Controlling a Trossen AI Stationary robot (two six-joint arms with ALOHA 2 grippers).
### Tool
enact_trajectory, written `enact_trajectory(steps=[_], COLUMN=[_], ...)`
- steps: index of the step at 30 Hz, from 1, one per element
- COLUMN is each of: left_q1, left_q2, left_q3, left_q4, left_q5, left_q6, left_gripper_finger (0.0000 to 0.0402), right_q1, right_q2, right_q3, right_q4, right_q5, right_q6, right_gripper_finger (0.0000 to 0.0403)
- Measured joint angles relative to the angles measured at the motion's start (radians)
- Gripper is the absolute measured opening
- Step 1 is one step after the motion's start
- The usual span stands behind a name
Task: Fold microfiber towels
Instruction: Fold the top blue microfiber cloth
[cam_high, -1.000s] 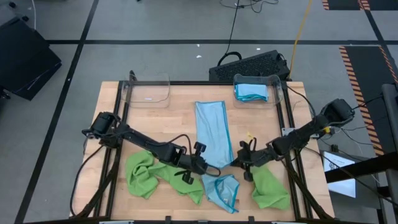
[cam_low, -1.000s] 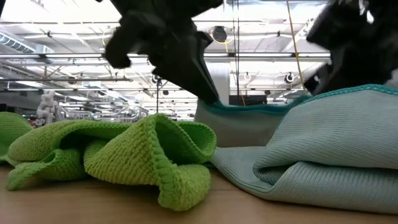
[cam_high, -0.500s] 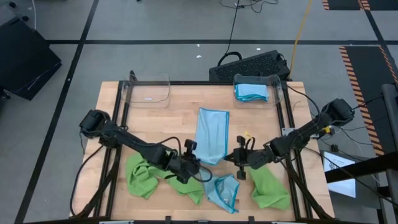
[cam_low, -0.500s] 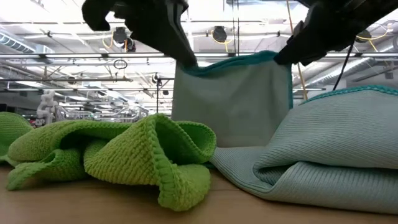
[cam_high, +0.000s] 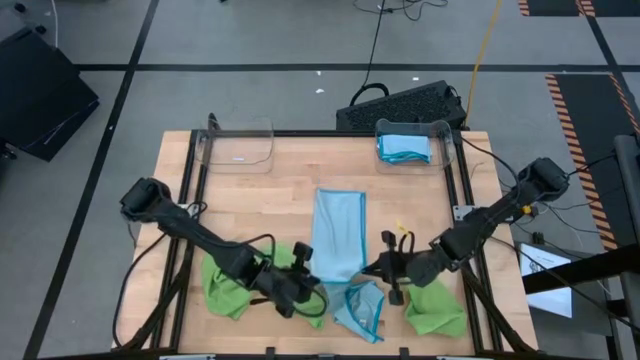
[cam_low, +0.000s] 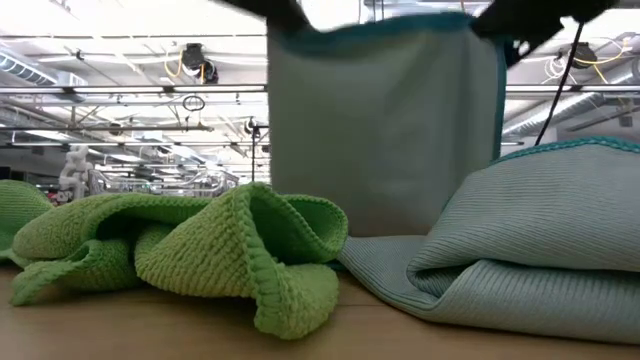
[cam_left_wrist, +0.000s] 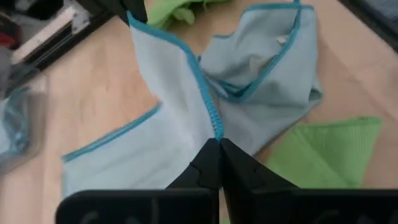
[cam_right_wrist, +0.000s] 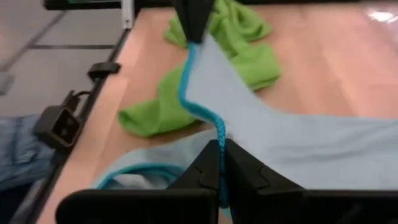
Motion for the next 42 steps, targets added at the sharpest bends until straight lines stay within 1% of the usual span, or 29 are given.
enact_trajectory(steps=[3,8,13,18,20,23,25,29,32,37,42], left_q1=[-0.018,-0.019,0.061,0.174,0.216,0.284,0.327,0.388,0.421,0.458,0.500], left_q2=[-0.024,-0.053,-0.054,-0.053,-0.053,-0.053,-0.053,-0.052,-0.052,-0.052,-0.051], left_q3=[0.016,0.016,0.012,-0.040,-0.058,-0.090,-0.123,-0.166,-0.188,-0.203,-0.224], left_q4=[0.007,-0.024,-0.116,-0.158,-0.155,-0.133,-0.110,-0.068,-0.025,0.019,0.061], left_q5=[-0.051,-0.112,-0.147,-0.145,-0.130,-0.076,-0.043,0.007,0.048,0.059,0.102], left_q6=[-0.012,0.011,-0.010,-0.061,-0.059,-0.059,-0.059,-0.039,-0.019,0.007,0.035], left_gripper_finger=[0.0006,0.0004,0.0004,0.0008,0.0007,0.0004,0.0007,0.0010,0.0004,0.0011,0.0005], right_q1=[0.026,0.027,-0.059,-0.191,-0.253,-0.340,-0.389,-0.478,-0.532,-0.584,-0.606], right_q2=[0.000,0.000,0.000,0.000,0.000,0.000,0.000,0.000,0.000,0.000,0.000], right_q3=[0.064,0.109,0.102,0.048,0.016,-0.029,-0.058,-0.118,-0.152,-0.173,-0.174], right_q4=[-0.098,-0.174,-0.258,-0.267,-0.257,-0.232,-0.177,-0.037,0.013,0.024,0.030], right_q5=[0.077,0.139,0.164,0.159,0.125,0.054,0.010,-0.129,-0.185,-0.210,-0.212], right_q6=[0.004,-0.023,-0.035,-0.049,-0.048,-0.046,-0.066,-0.137,-0.146,-0.146,-0.162], right_gripper_finger=[0.0004,0.0004,0.0004,0.0004,0.0004,0.0004,0.0004,0.0004,0.0004,0.0004,0.0004])
